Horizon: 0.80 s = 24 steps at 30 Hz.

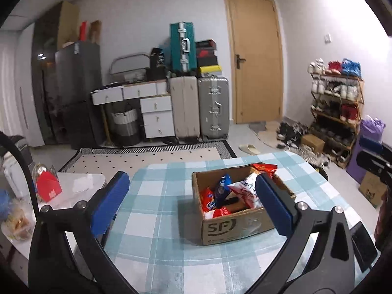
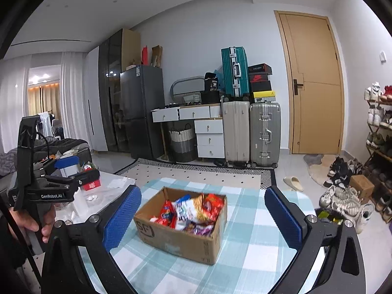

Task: Organize snacks

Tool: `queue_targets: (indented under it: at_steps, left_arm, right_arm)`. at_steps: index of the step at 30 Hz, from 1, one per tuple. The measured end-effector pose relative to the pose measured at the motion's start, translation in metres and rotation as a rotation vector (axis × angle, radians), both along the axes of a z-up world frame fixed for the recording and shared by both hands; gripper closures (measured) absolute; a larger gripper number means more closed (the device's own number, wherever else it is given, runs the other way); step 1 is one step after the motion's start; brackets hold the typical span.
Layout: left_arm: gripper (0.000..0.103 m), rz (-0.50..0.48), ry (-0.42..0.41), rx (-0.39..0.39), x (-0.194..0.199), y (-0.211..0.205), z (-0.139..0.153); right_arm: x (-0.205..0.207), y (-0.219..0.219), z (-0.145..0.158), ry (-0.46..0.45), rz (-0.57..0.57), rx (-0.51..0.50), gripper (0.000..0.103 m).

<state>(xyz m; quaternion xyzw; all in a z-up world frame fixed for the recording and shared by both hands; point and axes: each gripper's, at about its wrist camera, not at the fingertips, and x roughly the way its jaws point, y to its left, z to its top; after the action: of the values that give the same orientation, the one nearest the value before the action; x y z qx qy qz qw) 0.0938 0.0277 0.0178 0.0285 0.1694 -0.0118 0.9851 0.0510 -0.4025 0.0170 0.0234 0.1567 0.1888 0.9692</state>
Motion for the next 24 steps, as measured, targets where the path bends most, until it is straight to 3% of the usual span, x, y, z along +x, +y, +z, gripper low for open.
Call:
queue_targets:
  at_steps: [6, 9, 13, 16, 24]
  left_arm:
    - [0.000, 0.024, 0.015, -0.077, -0.009, 0.019, -0.051]
    - [0.000, 0.077, 0.041, -0.052, -0.001, 0.025, -0.073]
    - [0.000, 0.080, 0.056, -0.092, 0.002, 0.031, -0.096]
    - [0.000, 0.097, 0.039, -0.047, 0.006, 0.026, -0.111]
    - [0.000, 0.086, 0.072, -0.056, 0.009, 0.011, -0.157]
  right_arm:
    - [-0.013, -0.001, -0.048, 0.023, -0.015, 0.028, 0.001]
    - [-0.022, 0.000, -0.074, 0.013, -0.038, 0.022, 0.000]
    - [-0.024, -0.001, -0.101, 0.040, -0.061, 0.024, 0.000]
    - [-0.028, -0.004, -0.120, 0.054, -0.076, 0.031, 0.000]
    - [-0.032, -0.011, -0.145, 0.010, -0.127, 0.025, 0.001]
